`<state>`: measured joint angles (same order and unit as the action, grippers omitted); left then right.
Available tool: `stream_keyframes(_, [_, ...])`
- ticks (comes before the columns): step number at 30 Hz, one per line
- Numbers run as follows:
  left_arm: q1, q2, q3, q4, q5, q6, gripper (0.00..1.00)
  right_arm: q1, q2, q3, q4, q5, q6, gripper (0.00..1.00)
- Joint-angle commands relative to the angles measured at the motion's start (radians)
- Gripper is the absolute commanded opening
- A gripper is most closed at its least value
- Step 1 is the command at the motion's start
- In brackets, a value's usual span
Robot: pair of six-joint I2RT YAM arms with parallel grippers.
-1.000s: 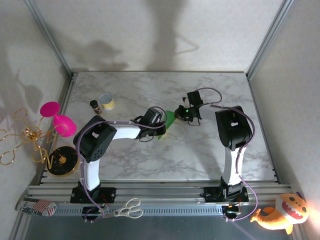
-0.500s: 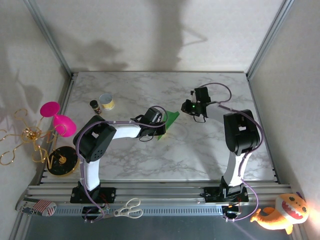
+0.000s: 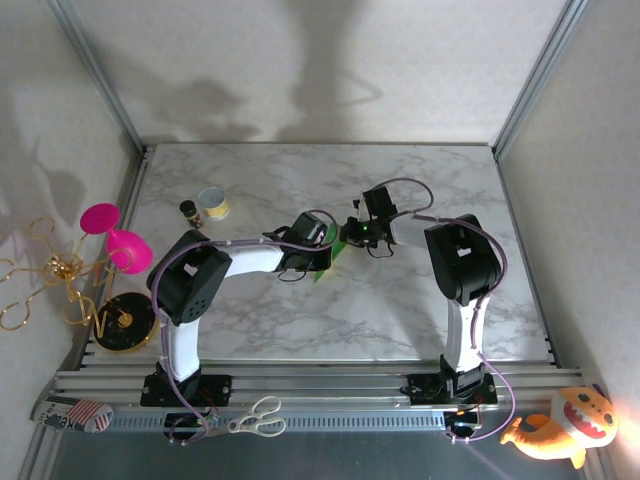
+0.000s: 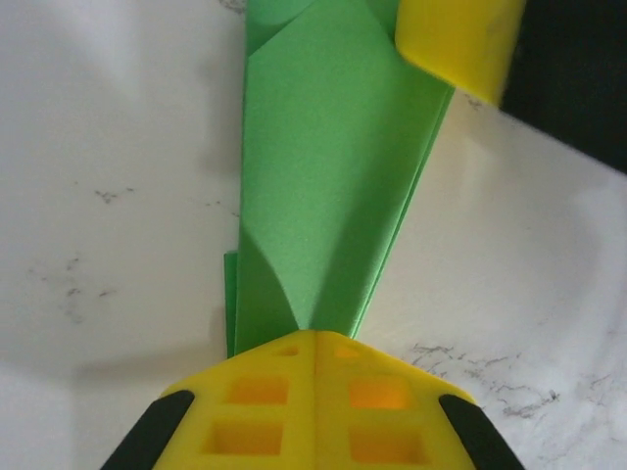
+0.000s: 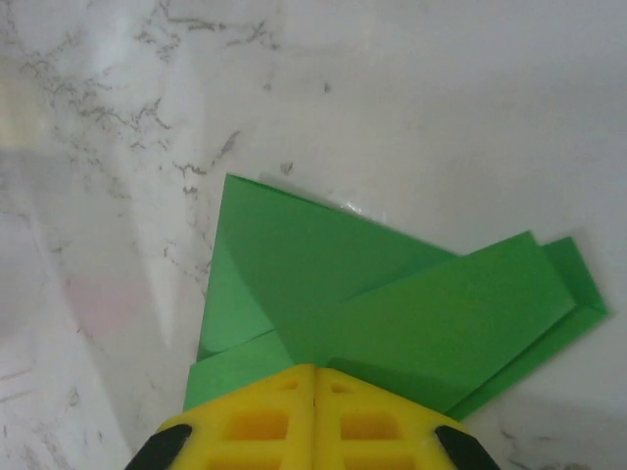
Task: Fold a paper plane with a square sheet of paper (pick it up from the middle)
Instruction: Fifth fold the wing at the center of the table.
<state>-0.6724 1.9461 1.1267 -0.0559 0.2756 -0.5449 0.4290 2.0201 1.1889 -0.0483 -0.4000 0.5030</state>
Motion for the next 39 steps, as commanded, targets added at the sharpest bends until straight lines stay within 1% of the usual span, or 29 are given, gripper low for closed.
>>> stream_keyframes(1, [-0.006,-0.033,0.037,-0.027,0.034,0.017,0.02,0.000,0.041,0.019,-0.067,0.034,-0.019,0.08])
stream_keyframes(3, [0.002,-0.029,0.047,0.008,0.046,0.007,0.07,-0.001,0.048,0.021,-0.085,0.048,-0.023,0.08])
stream_keyframes(5, [0.012,-0.009,0.057,0.039,0.061,0.000,0.08,0.000,0.054,0.021,-0.096,0.058,-0.024,0.08])
stream_keyframes(13, [0.019,0.093,0.103,0.056,0.115,-0.007,0.03,-0.002,0.064,0.022,-0.114,0.070,-0.020,0.07])
stream_keyframes(19, [0.019,0.122,0.078,0.003,0.077,0.011,0.00,-0.002,0.074,0.030,-0.131,0.085,-0.011,0.07])
stream_keyframes(26, [-0.011,0.044,-0.059,-0.036,0.091,0.028,0.00,-0.002,0.100,0.057,-0.176,0.131,0.003,0.07])
stream_keyframes(31, [-0.031,-0.049,-0.188,-0.044,0.106,0.007,0.00,-0.002,0.112,0.066,-0.181,0.133,0.008,0.06])
stream_keyframes(39, [-0.037,-0.163,-0.320,-0.102,0.087,0.013,0.00,-0.003,0.111,0.070,-0.185,0.129,0.005,0.06])
